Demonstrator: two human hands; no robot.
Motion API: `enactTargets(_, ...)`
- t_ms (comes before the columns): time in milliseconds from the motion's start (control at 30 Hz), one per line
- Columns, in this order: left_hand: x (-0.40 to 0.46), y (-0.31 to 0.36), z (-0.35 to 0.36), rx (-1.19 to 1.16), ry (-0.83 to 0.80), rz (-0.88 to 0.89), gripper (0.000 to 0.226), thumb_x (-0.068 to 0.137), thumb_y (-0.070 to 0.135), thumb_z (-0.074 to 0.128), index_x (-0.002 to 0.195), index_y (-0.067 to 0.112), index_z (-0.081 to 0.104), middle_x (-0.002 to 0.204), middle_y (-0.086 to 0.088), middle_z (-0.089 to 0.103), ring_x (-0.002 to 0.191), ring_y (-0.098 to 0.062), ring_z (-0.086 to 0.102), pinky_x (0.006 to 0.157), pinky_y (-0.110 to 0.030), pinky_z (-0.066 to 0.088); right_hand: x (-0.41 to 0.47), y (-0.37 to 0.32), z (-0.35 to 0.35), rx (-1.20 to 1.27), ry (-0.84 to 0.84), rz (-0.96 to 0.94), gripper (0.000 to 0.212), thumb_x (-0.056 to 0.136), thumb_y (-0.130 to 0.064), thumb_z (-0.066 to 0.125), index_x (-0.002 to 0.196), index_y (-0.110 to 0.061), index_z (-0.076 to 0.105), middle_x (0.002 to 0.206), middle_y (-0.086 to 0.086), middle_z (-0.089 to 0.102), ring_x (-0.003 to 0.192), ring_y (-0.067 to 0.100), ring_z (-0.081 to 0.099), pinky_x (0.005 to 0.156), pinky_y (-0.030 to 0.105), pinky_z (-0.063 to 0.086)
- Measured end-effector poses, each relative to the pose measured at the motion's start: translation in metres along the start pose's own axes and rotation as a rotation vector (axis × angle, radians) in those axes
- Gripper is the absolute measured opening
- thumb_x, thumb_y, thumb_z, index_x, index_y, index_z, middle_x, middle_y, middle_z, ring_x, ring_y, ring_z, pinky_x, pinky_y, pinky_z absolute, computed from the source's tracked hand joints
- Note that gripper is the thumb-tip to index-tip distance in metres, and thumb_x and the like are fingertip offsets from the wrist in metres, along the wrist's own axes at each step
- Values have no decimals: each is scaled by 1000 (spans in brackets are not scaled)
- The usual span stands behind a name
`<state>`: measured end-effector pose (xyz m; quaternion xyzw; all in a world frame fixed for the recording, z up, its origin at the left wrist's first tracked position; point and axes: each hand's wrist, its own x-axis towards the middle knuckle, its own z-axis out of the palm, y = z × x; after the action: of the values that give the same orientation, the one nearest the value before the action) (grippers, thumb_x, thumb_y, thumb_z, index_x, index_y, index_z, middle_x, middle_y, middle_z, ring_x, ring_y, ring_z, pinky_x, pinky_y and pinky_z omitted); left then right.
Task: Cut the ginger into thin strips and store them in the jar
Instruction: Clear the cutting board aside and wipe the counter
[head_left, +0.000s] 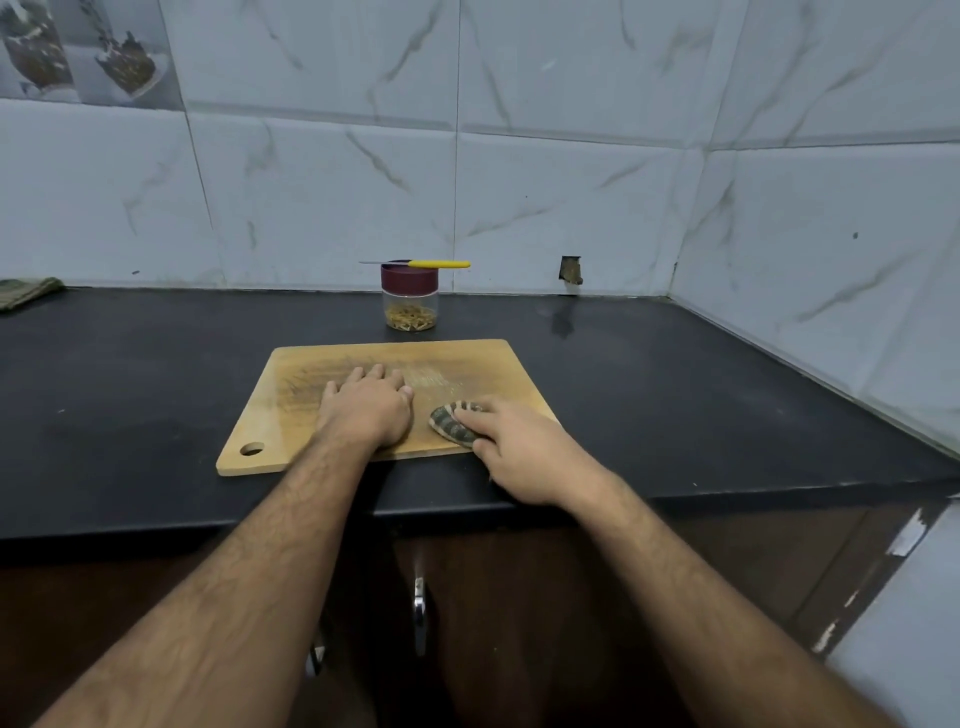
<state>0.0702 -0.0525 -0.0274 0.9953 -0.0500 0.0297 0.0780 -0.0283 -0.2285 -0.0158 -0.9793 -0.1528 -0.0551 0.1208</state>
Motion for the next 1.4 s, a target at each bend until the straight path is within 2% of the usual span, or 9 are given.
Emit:
enactTargets(133,-3,-3,-1,5,-8,6,50,106,38,20,153,24,30,164,1,16,151,-23,13,121,-50,12,19,12,-11,116,-65,64,44,104,-21,43,147,-25,46,154,-4,40,138,20,39,111,28,30)
enactTargets(367,-4,-3,0,-3,3,-16,49,105,38,21,150,25,34,164,0,19,151,-23,14,121,-51,12,73,48,-24,35,-33,306,44,104,-19,40,147,-27,46,141,5,54,121,23,53,100,33,46)
enactTargets(767,0,-1,1,-18,-1,-21,49,106,35,20,154,27,28,165,3,14,152,-20,11,121,-51,9,14,8,-8,23,-34,64,38,101,-16,41,134,-20,59,144,1,49,122,26,51,102,40,43)
enactTargets(867,-2,-2,-1,-36,-6,8,49,106,35,21,154,27,28,165,4,15,151,-20,12,121,-51,10,-1,-3,-15,87,-75,-12,41,102,-14,47,142,-18,54,148,-1,48,132,21,45,108,29,36)
enactTargets(967,-4,-3,-3,-60,-7,39,49,106,35,21,153,26,30,164,3,17,151,-21,13,120,-51,10,-8,-1,-31,260,-142,-38,39,101,-11,51,139,-20,58,142,-9,55,124,5,49,89,0,32)
enactTargets(1133,-10,-6,-4,-176,77,63,43,105,36,28,140,25,50,154,-1,41,144,-23,32,119,-49,20,0,9,-44,494,67,82,36,99,-12,53,133,-20,64,132,-4,63,113,6,56,93,17,36)
enactTargets(1233,-19,-6,-7,-310,220,50,39,104,37,37,130,20,61,133,-4,62,125,-25,53,110,-44,36,6,15,-39,517,186,179,36,99,-11,53,133,-17,63,135,-1,61,123,12,54,98,17,36)
enactTargets(1333,-25,-7,-8,-410,328,68,38,101,39,47,127,19,65,125,-2,67,118,-23,58,103,-40,44,10,17,-38,606,294,222,35,97,-9,54,129,-16,65,123,-4,64,109,9,58,82,8,40)
enactTargets(1400,-27,-8,-10,-478,352,90,36,100,38,50,124,18,67,122,-1,69,115,-20,60,98,-35,47,13,18,-40,682,363,240,34,96,-8,53,126,-15,66,122,-2,66,107,9,60,87,16,43)
